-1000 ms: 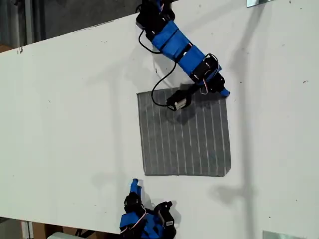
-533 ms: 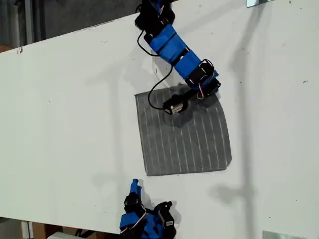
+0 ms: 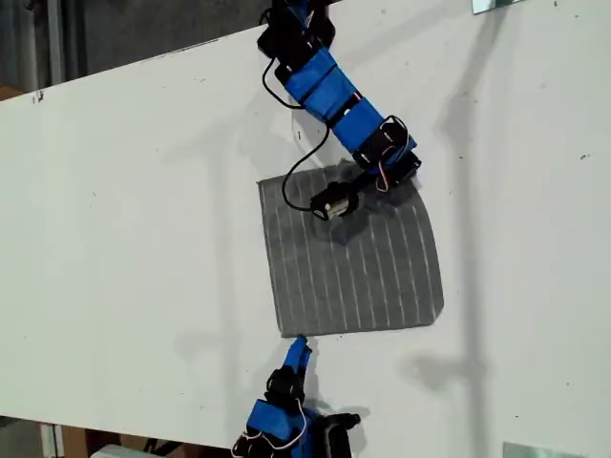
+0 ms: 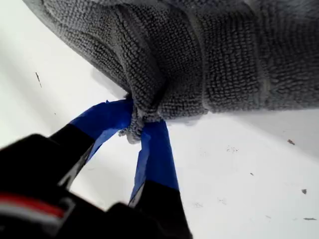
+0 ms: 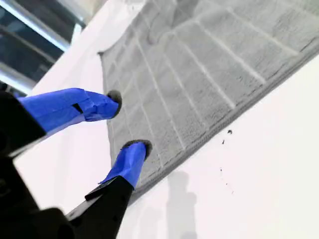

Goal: Grasp corners of a square towel and fold twice.

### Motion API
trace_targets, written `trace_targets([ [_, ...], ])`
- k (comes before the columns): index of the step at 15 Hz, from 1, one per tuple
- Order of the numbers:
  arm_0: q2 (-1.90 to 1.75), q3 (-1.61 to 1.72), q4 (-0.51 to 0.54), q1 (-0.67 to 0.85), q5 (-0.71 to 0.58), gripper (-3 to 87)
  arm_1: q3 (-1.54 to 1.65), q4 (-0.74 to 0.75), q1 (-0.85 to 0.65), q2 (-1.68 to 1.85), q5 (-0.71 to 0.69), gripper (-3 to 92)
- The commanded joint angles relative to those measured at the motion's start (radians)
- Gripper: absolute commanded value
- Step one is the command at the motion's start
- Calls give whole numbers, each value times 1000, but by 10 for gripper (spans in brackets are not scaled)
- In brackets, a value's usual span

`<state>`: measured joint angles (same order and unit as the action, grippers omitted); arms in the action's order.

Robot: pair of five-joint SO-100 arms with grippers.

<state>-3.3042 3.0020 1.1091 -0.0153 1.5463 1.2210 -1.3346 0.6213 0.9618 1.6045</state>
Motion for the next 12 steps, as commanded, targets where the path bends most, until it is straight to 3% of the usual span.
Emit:
trace_targets([
  [1, 555, -316, -72, -64, 8, 155, -28, -18, -31, 5, -5, -1],
  [3, 1058, -632, -66, -94, -32, 164, -28, -25, -28, 3, 3, -1],
  [5, 1316, -736, -130, -192, 51, 159, -23, -28, -17, -9, 9, -1],
  [6, 1457, -825, -104, -256, 117, 161, -21, -28, -15, -17, 12, -1],
  [9, 1773, -1206, 152, -420, 270, 193, -18, -28, -20, -34, 11, -1],
  [12, 1983, -1526, 250, -528, 250, 213, -18, -12, -29, -58, 3, -1],
])
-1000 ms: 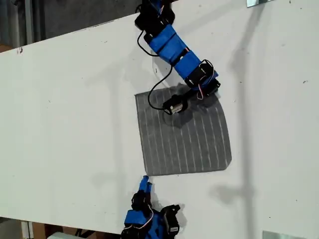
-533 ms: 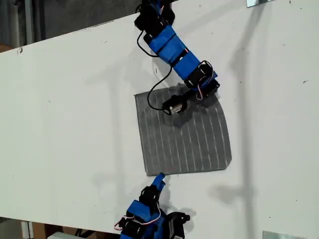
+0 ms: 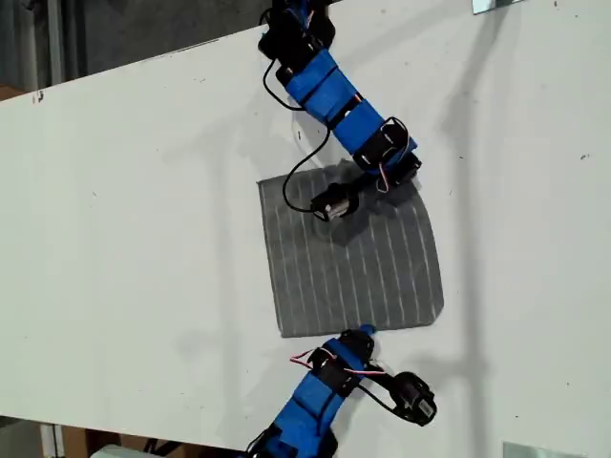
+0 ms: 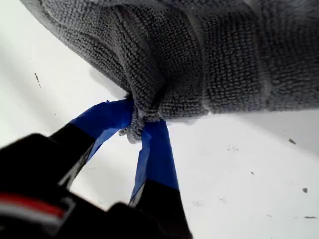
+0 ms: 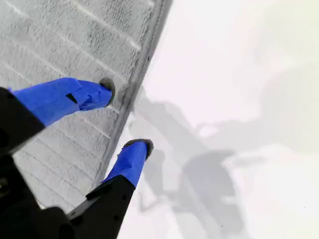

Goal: Grasp corners of a square towel and fold twice.

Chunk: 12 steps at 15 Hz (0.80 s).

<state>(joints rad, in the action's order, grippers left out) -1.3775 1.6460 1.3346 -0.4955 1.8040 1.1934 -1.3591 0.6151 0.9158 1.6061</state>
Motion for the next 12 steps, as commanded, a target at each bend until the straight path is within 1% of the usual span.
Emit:
trace_targets([
  [1, 126, -267, 25, -71, -40, 217, 9, 14, -25, -15, 0, -1],
  [2, 158, -313, -2, -86, -64, 222, 9, 14, -25, -17, 0, -1],
  [4, 170, -314, -84, -109, -92, 224, 11, 11, -20, -18, 3, -1],
  [6, 179, -314, -141, -126, -117, 230, 11, 12, -21, -23, 3, -1],
  [9, 209, -331, -287, -137, -201, 235, 11, 14, -28, -28, 0, -1],
  [10, 241, -359, -304, -140, -216, 235, 11, 14, -26, -28, 0, -1],
  [12, 296, -390, -298, -140, -206, 236, 11, 14, -23, -26, 0, -1],
])
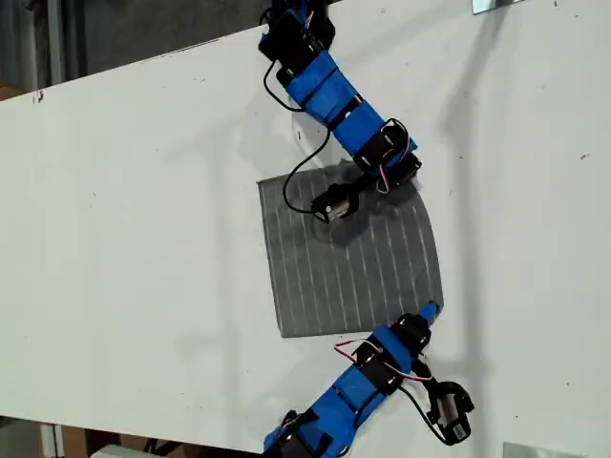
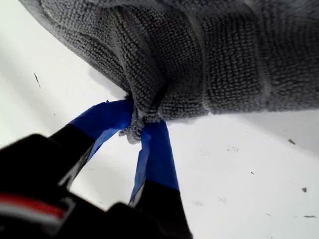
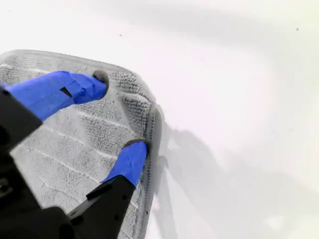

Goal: Grasp corners of a square towel and fold twice.

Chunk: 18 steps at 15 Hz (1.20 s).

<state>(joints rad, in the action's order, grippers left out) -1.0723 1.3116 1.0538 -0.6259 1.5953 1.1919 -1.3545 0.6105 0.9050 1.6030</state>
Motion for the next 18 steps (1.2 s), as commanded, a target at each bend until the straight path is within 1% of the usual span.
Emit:
trace_targets([
  [1, 0, -57, -9, -12, 14, 235, 11, 9, -17, -14, 5, -1],
  [2, 6, -69, 18, -15, 31, 233, 11, 8, -15, -14, 6, -1],
  [4, 38, -130, 110, -21, 58, 232, 11, 9, -18, -14, 3, -1],
  [5, 58, -149, 130, -21, 67, 233, 11, 11, -21, -14, 3, -1],
  [8, 137, -156, 133, -21, 103, 233, 9, 12, -17, -12, 3, -1],
  [10, 242, -225, 75, -21, 87, 232, 9, 8, -14, -8, 6, -1],
  [11, 298, -291, 66, -21, 75, 221, 9, 8, -14, -8, 6, -1],
  [12, 333, -345, 66, -21, 67, 182, 8, 9, -15, -8, 5, -1],
  [13, 347, -365, 63, -21, 66, -4, 8, 9, -15, -8, 5, -1],
  [16, 351, -370, 72, -21, 75, -3, 8, 8, -11, -6, 11, -1],
  [18, 345, -393, 127, -21, 86, -3, 2, -2, -9, 2, 12, -1],
])
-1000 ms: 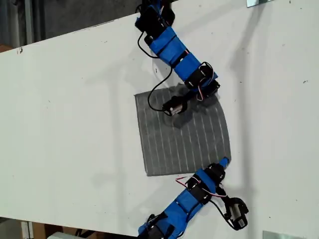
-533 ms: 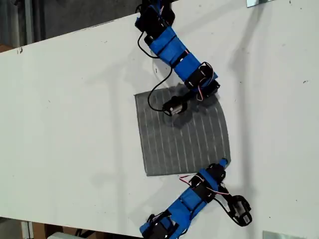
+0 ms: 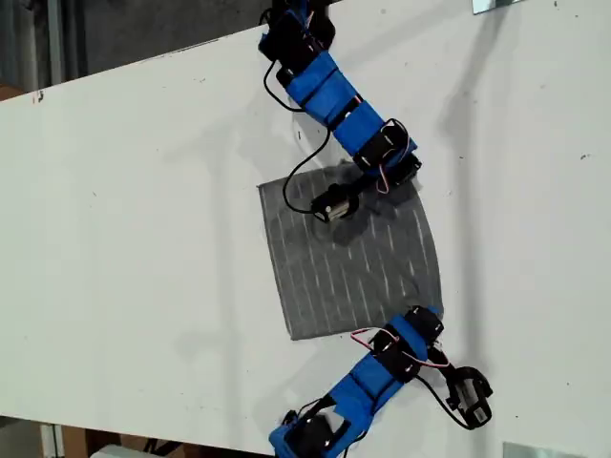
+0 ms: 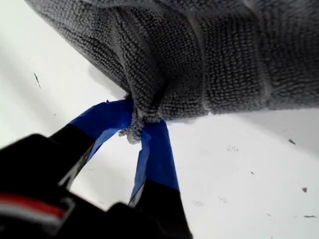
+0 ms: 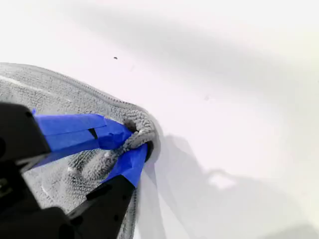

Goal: Grasp corners of a square towel and fold twice.

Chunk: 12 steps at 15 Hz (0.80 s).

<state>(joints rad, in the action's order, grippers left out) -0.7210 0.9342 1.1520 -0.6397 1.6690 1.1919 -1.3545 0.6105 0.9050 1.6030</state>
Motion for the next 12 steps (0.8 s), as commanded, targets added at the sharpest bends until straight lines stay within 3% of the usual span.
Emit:
trace_targets([
  [1, -17, -40, 77, -6, 15, -3, -28, -34, -8, 11, 14, -1],
  [3, -92, -77, 130, -2, -37, -3, -140, -141, -5, 31, 14, -1],
  [5, -161, -100, 124, 6, -170, -3, -221, -221, -2, 60, 14, -1],
  [12, -403, -89, 63, 18, -410, -3, -259, -301, 54, 307, 5, -1],
])
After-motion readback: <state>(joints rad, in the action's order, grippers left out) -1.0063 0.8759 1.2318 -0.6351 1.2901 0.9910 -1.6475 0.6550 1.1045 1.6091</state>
